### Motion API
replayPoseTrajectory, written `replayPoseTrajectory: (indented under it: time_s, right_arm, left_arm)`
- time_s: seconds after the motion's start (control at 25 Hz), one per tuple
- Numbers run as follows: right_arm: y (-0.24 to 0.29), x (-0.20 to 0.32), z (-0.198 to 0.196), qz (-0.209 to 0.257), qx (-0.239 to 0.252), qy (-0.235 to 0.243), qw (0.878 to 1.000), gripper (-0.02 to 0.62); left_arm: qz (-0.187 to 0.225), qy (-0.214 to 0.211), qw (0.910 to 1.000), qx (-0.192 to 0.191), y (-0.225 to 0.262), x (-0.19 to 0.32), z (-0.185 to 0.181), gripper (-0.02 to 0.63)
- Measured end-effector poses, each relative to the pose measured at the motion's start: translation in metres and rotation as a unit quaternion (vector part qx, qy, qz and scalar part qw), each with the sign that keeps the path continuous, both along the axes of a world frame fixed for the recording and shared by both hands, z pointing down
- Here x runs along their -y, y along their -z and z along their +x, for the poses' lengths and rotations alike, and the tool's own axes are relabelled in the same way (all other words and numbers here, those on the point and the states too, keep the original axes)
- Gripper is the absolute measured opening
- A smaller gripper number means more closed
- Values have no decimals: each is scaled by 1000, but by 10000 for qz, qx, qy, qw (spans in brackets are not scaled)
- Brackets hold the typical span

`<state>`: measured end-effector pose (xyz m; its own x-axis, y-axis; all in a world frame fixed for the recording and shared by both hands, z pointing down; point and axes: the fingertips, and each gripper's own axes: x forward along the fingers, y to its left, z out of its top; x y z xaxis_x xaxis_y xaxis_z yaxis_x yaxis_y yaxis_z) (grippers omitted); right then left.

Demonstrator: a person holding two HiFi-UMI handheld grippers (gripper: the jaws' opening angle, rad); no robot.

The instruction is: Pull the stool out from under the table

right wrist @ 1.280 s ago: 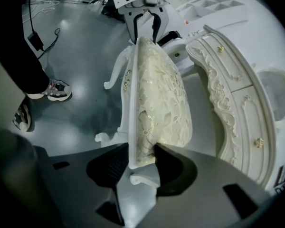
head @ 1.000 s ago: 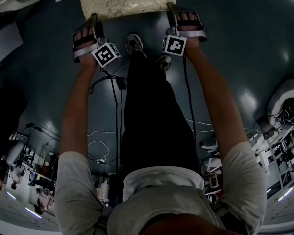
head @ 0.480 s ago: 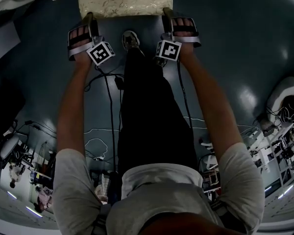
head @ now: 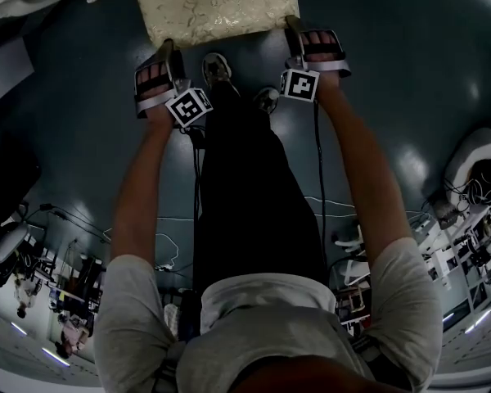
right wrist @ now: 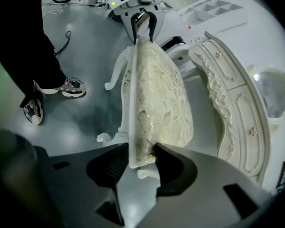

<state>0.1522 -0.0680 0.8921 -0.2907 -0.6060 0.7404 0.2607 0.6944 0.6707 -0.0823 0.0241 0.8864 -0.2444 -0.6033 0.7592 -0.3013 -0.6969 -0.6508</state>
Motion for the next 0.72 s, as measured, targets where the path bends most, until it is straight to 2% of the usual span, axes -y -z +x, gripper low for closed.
replayPoseTrajectory:
  time_s: [0.36, 0.48, 0.52, 0.72]
  right_arm:
    - [3, -21, 6, -69, -32, -443, 9990, 186]
    - [2, -24, 5, -135, 67, -282, 9995, 187]
    - [1, -23, 5, -144, 92, -179, 9997, 187]
    - [2, -22, 6, -197, 147, 148, 9996, 189]
  left_arm:
    - [36, -328, 9994, 107, 9, 0, 0, 189]
    - [73, -263, 9996, 70, 9, 2, 0, 180]
    - [96, -232, 9997, 43, 9, 2, 0, 143]
    - [129, -205, 9997, -12, 10, 1, 1, 141]
